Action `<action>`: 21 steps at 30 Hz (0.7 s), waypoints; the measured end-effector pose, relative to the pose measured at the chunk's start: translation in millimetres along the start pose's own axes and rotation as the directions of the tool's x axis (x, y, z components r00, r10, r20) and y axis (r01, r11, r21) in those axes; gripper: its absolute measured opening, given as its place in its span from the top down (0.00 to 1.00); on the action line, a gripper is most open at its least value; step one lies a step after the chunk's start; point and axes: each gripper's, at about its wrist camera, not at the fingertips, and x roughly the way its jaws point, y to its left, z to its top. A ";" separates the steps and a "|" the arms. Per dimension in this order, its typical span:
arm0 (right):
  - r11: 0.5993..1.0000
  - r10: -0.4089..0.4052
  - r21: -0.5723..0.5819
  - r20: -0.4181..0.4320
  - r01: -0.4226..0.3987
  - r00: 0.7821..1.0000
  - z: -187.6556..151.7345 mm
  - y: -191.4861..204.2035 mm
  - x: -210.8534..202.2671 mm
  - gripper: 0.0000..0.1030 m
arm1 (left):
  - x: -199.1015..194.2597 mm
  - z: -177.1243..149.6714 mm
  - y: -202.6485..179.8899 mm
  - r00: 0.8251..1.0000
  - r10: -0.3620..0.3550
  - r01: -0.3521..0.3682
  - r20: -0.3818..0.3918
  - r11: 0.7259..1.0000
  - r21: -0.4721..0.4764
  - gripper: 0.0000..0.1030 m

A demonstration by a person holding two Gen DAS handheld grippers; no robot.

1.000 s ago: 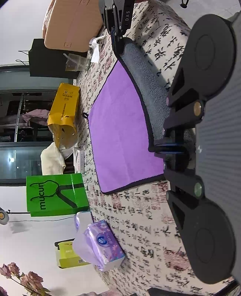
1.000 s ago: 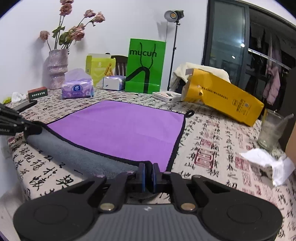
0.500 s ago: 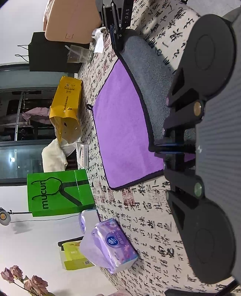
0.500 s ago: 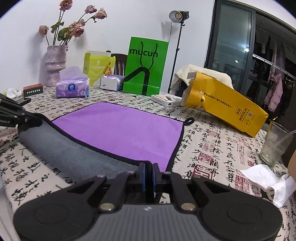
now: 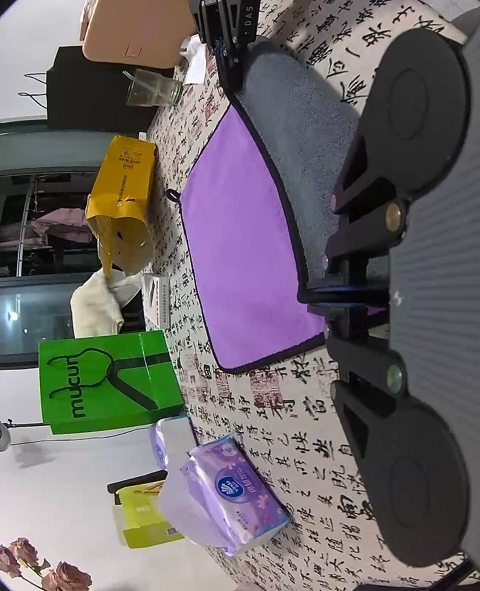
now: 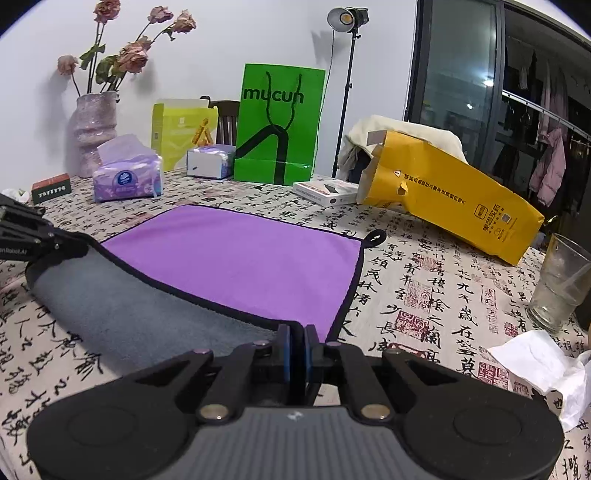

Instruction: Fold towel

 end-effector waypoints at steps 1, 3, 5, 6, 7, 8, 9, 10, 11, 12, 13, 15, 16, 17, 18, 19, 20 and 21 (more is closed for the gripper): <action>1.000 0.000 -0.001 -0.002 0.000 1.000 0.8 -0.6 2.0 0.93 | 0.8 1.3 0.8 1.000 0.000 0.000 0.002 1.000 0.001 0.94; 1.000 -0.001 -0.001 -0.004 0.001 1.000 2.5 -1.2 5.2 0.93 | 3.1 4.4 2.5 1.000 0.003 -0.003 0.006 1.000 -0.001 0.94; 1.000 -0.002 -0.002 -0.005 0.002 1.000 4.5 -2.0 8.6 0.93 | 6.9 7.8 3.6 1.000 0.005 -0.005 0.004 1.000 0.001 0.94; 1.000 -0.002 0.000 -0.006 0.002 1.000 4.4 -2.1 8.7 0.93 | 9.3 9.2 3.8 1.000 0.008 -0.008 0.002 1.000 0.005 0.94; 1.000 -0.001 0.002 -0.007 0.001 1.000 5.2 -2.6 10.7 0.93 | 11.4 10.4 3.8 1.000 0.011 -0.011 0.000 1.000 0.010 0.94; 1.000 -0.002 0.003 -0.009 0.002 1.000 6.6 -3.5 13.1 0.93 | 13.7 11.4 4.0 1.000 0.013 -0.013 -0.003 1.000 0.012 0.94; 1.000 -0.002 0.004 -0.011 0.002 1.000 7.8 -4.3 15.2 0.93 | 15.9 12.3 4.5 1.000 0.014 -0.014 -0.004 1.000 0.012 0.94; 1.000 -0.002 0.005 -0.013 0.002 1.000 9.2 -5.1 17.7 0.93 | 18.3 13.1 5.2 1.000 0.015 -0.015 -0.007 1.000 0.012 0.94; 1.000 -0.002 0.006 -0.015 0.002 1.000 10.7 -6.3 19.8 0.93 | 20.1 14.0 5.9 1.000 0.014 -0.014 -0.010 1.000 0.011 0.94; 1.000 -0.002 0.007 -0.016 0.002 1.000 12.0 -7.0 21.8 0.93 | 21.5 15.1 6.6 1.000 0.013 -0.013 -0.010 1.000 0.009 0.94; 1.000 -0.002 0.007 -0.016 0.002 1.000 13.1 -8.0 23.6 0.93 | 21.9 15.8 7.3 1.000 0.013 -0.013 -0.007 1.000 0.007 0.94; 1.000 -0.002 0.008 -0.017 0.002 1.000 14.1 -8.8 25.3 0.93 | 23.2 18.0 8.2 1.000 0.015 -0.015 0.000 1.000 0.009 0.94; 1.000 -0.002 0.007 -0.018 0.002 1.000 15.0 -9.3 27.0 0.93 | 23.6 18.8 8.4 1.000 0.015 -0.015 0.002 1.000 0.010 0.94; 1.000 -0.003 0.005 -0.020 0.003 1.000 15.9 -9.9 28.7 0.93 | 24.3 19.8 8.8 1.000 0.015 -0.015 0.003 1.000 0.012 0.94; 1.000 -0.003 0.004 -0.021 0.003 1.000 16.6 -10.1 30.1 0.93 | 24.9 20.5 9.1 1.000 0.017 -0.017 0.004 1.000 0.014 0.94; 1.000 -0.003 0.003 -0.021 0.003 1.000 17.5 -10.4 31.3 0.93 | 25.3 21.0 9.5 1.000 0.018 -0.018 0.005 1.000 0.016 0.94; 1.000 -0.004 0.002 -0.020 0.004 1.000 18.2 -10.9 32.2 0.93 | 26.1 21.8 10.1 1.000 0.018 -0.018 0.004 1.000 0.017 0.94; 1.000 -0.005 0.002 -0.020 0.005 1.000 19.4 -11.6 33.3 0.93 | 26.8 22.5 10.7 1.000 0.018 -0.018 0.003 1.000 0.016 0.94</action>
